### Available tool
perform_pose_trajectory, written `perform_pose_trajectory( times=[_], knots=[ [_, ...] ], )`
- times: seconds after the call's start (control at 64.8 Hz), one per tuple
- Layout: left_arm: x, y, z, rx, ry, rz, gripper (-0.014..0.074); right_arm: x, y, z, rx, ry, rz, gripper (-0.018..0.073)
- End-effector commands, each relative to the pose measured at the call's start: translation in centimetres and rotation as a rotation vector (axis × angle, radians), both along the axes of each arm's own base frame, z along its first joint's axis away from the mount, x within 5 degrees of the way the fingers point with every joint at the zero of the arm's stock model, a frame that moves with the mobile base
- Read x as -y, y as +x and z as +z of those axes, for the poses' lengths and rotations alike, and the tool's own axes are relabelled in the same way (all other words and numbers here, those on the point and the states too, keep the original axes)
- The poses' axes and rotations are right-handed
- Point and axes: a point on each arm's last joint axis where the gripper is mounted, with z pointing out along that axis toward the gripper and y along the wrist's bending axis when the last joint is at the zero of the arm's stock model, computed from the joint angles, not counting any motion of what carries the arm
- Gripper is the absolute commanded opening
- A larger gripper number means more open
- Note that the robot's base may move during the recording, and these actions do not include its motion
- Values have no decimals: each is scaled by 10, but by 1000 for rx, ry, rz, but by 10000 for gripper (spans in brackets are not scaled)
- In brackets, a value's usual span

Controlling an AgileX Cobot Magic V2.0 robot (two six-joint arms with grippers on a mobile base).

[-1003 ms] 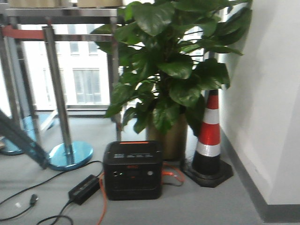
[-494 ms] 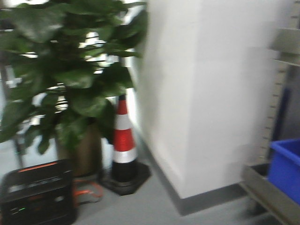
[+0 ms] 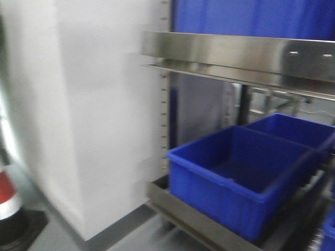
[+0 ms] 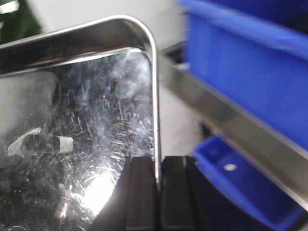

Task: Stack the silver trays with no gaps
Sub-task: 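Turn the base toward the second rack of blue bins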

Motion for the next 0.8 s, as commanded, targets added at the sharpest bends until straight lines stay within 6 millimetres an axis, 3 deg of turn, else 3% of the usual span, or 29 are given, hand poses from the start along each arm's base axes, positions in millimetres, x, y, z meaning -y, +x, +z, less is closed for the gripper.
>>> perform_pose_trajectory(
  times=[0.0, 0.787],
  knots=[
    [3, 0, 2, 16, 21, -29, -16, -1, -4, 15, 100, 53, 32, -77],
    [3, 0, 2, 16, 21, -29, -16, -1, -4, 15, 100, 53, 32, -77]
  ],
)
